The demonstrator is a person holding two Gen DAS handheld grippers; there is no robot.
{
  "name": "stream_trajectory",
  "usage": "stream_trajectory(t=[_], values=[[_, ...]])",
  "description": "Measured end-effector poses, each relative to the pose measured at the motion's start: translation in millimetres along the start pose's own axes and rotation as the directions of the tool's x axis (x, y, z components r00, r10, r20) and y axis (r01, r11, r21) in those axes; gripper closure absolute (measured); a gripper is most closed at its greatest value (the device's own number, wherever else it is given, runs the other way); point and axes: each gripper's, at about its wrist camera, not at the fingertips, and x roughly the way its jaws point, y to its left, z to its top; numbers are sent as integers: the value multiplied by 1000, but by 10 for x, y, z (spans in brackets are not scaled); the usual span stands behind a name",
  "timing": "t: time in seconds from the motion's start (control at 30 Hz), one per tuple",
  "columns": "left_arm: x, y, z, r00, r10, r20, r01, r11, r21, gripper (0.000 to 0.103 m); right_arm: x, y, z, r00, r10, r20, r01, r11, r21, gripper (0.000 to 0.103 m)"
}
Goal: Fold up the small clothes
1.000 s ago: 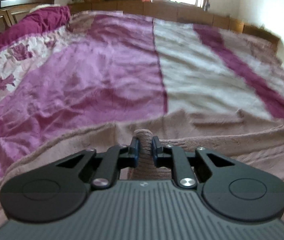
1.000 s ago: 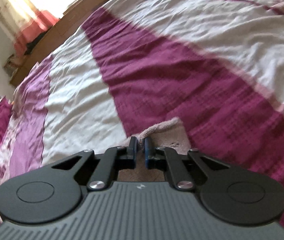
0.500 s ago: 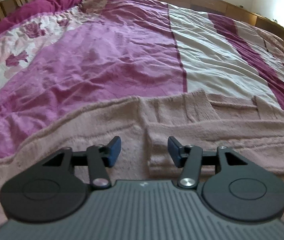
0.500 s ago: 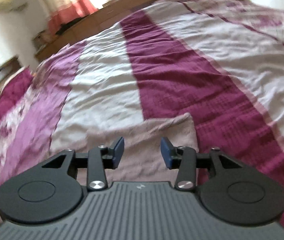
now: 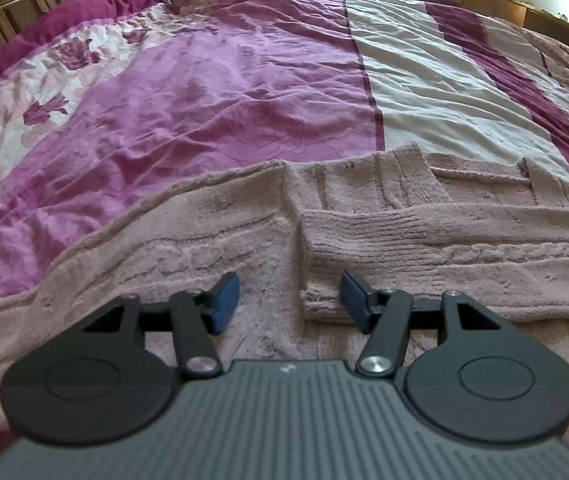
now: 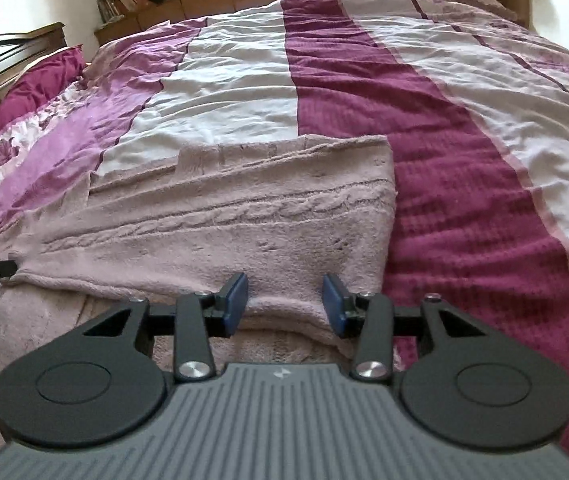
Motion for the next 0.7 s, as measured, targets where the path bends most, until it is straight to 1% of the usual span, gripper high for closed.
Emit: stream_trajectory(t=[0.1, 0.13, 0.2, 0.23, 0.33, 0.5, 0.63, 0.7], values=[[-81, 56, 3, 1000, -8, -16, 8, 999, -34, 46, -61, -8, 37, 1000, 4, -2, -4, 1000, 27, 51], [-114, 76, 2, 1000, -13, -23, 12, 999, -44, 46, -104, 6, 49, 1000, 5, 1, -5, 1000, 29, 48], [-188, 110, -3, 999, -18, -32, 16, 998, -58, 46, -191, 54, 55, 1000, 11, 12, -11, 1000, 22, 44], [-233, 128, -4, 999, -20, -35, 18, 998, -63, 46, -237, 76, 51, 1000, 17, 18, -18, 1000, 18, 40], [-378, 175, -6, 999, -16, -40, 14, 998, -67, 46, -365, 150, 31, 999, 44, 22, -45, 999, 23, 34], [-621, 272, -27, 998, 10, -60, -14, 998, -66, 46, -542, 264, -16, 994, 106, 8, -106, 992, 73, 34], [-789, 399, -66, 996, 24, -81, -31, 995, -91, 46, -679, 396, -68, 990, 138, 3, -138, 988, 70, 33], [-872, 459, -90, 996, 35, -82, -43, 994, -97, 46, -735, 452, -99, 988, 154, -1, -154, 986, 69, 30]])
